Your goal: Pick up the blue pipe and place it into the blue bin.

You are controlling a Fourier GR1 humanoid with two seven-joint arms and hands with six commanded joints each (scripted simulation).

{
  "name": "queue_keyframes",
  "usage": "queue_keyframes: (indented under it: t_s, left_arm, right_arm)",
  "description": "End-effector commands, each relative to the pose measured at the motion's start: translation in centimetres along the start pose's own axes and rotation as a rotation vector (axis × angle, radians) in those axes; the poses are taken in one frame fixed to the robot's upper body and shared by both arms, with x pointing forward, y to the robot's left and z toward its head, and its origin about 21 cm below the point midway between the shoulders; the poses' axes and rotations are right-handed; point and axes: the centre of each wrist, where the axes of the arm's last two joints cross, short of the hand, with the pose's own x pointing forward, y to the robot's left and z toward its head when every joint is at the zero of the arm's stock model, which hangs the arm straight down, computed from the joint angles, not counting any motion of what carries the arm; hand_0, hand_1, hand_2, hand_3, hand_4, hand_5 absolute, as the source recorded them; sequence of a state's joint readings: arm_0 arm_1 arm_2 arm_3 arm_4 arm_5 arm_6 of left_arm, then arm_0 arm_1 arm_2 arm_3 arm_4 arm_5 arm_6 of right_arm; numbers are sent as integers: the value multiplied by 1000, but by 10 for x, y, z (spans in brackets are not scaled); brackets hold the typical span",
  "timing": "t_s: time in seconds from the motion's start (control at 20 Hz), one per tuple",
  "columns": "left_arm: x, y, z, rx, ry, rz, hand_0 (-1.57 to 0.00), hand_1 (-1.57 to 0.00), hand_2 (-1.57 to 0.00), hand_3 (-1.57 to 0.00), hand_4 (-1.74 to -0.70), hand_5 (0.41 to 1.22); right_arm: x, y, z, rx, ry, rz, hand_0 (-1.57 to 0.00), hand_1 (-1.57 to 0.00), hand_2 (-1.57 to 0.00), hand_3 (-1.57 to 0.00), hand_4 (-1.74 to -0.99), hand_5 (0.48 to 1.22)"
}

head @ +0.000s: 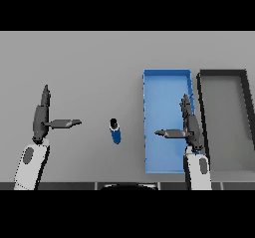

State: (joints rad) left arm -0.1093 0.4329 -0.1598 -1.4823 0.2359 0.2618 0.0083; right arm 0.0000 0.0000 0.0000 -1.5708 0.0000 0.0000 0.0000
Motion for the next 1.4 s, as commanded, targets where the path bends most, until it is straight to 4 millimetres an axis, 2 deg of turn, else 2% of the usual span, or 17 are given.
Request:
queue_keyframes:
  t_s: [0.0, 0.25, 0.3, 0.35, 0.4, 0.55, 0.7, 0.9, 1.15, 1.35]
  left_arm:
    - [0, -1, 0, 0, -6, 1, 1, 1, 1, 1, -966, 593]
    - [2, -12, 3, -9, -8, -1, 1, 1, 1, 1, -966, 593]
    - [-7, 2, 12, -119, -41, -71, 1, 1, 1, 1, -966, 593]
    - [-10, 17, 15, -185, -51, -124, 1, 1, 1, 1, -963, 592]
    - [-9, 24, 14, -230, -62, -151, 1, 1, 1, 1, -960, 590]
    - [-9, 25, 13, -286, -74, -164, 1, 1, 1, 1, -961, 595]
    - [-10, 28, 18, -357, -96, -145, 1, 1, 1, 1, -966, 594]
    - [-4, 25, 32, -528, -93, -169, 1, 1, 1, 1, -1026, 549]
    - [-3, -19, 54, -710, -30, -173, 1, 1, 1, 1, -1126, 485]
    - [-7, -45, 56, -777, -27, -180, 1, 1, 1, 1, -1139, 450]
  right_arm:
    - [0, -1, 0, -2, 0, 0, 1, 1, 1, 1, -1205, 629]
    - [0, -11, 1, -1, -2, 0, 1, 1, 1, 1, -1205, 629]
    - [7, -25, 10, 32, -93, 143, 1, 1, 1, 1, -1205, 629]
    - [5, -25, 19, 65, -126, 218, 1, 1, 1, 1, -1201, 628]
    - [8, -29, 24, 76, -137, 268, 1, 1, 1, 1, -1197, 627]
    - [13, -37, 32, 99, -141, 310, 1, 1, 1, 1, -1196, 623]
    - [14, -31, 31, 100, -121, 308, 1, 1, 1, 1, -1197, 621]
    - [13, -35, 29, 106, -136, 322, 1, 1, 1, 1, -1179, 616]
    - [18, -33, 24, 108, -120, 325, 1, 1, 1, 1, -1174, 618]
    - [15, -31, 28, 106, -115, 312, 1, 1, 1, 1, -1197, 615]
